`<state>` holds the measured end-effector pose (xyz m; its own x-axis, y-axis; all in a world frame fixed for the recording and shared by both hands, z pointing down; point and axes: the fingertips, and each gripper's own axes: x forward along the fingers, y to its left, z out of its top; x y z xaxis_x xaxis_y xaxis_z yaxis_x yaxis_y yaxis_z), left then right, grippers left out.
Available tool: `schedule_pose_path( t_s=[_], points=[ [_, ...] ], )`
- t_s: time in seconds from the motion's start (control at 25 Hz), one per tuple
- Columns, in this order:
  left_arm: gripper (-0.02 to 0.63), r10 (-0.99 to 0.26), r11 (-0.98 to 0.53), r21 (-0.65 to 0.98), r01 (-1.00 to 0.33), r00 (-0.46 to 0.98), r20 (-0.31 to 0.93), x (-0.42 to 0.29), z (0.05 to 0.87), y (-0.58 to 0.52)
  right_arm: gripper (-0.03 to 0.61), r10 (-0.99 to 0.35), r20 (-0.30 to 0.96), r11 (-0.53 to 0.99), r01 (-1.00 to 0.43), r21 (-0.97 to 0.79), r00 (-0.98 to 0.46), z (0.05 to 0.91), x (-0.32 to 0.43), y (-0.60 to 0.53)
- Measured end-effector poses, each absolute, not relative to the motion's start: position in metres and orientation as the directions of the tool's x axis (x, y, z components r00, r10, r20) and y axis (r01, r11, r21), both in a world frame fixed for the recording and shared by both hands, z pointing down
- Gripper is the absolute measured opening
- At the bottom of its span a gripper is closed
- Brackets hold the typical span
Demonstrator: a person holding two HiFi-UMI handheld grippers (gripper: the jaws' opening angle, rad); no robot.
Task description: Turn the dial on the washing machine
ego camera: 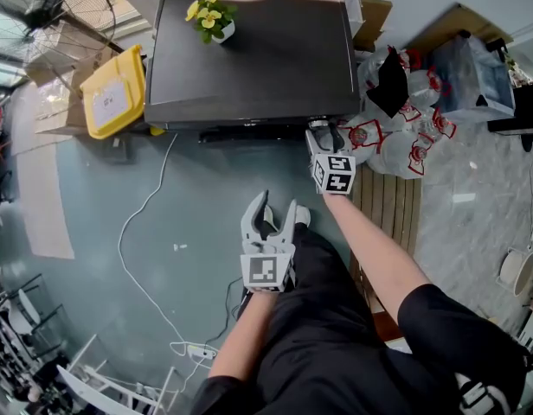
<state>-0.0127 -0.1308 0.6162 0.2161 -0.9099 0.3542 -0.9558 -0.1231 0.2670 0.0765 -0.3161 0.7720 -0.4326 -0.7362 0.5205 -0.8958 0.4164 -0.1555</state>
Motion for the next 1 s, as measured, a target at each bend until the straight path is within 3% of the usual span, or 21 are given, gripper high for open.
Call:
schedule_pose_path(
  t_s=[0.56,1.0],
  points=[
    [0.198,-0.909,-0.116,0.266,-0.957,0.210,0.360,-0.0173,0.6179,-0.1314,0.247,-0.763,0.564,0.434,-0.897,0.084,-0.316,0.7763,0.0697,-0.3184],
    [0.198,-0.909,-0.116,0.268,-0.957,0.210,0.359,-0.0215,0.6201,-0.1357,0.247,-0.760,0.558,0.413,-0.910,0.020,-0.333,0.7758,0.0710,-0.3197]
  ],
)
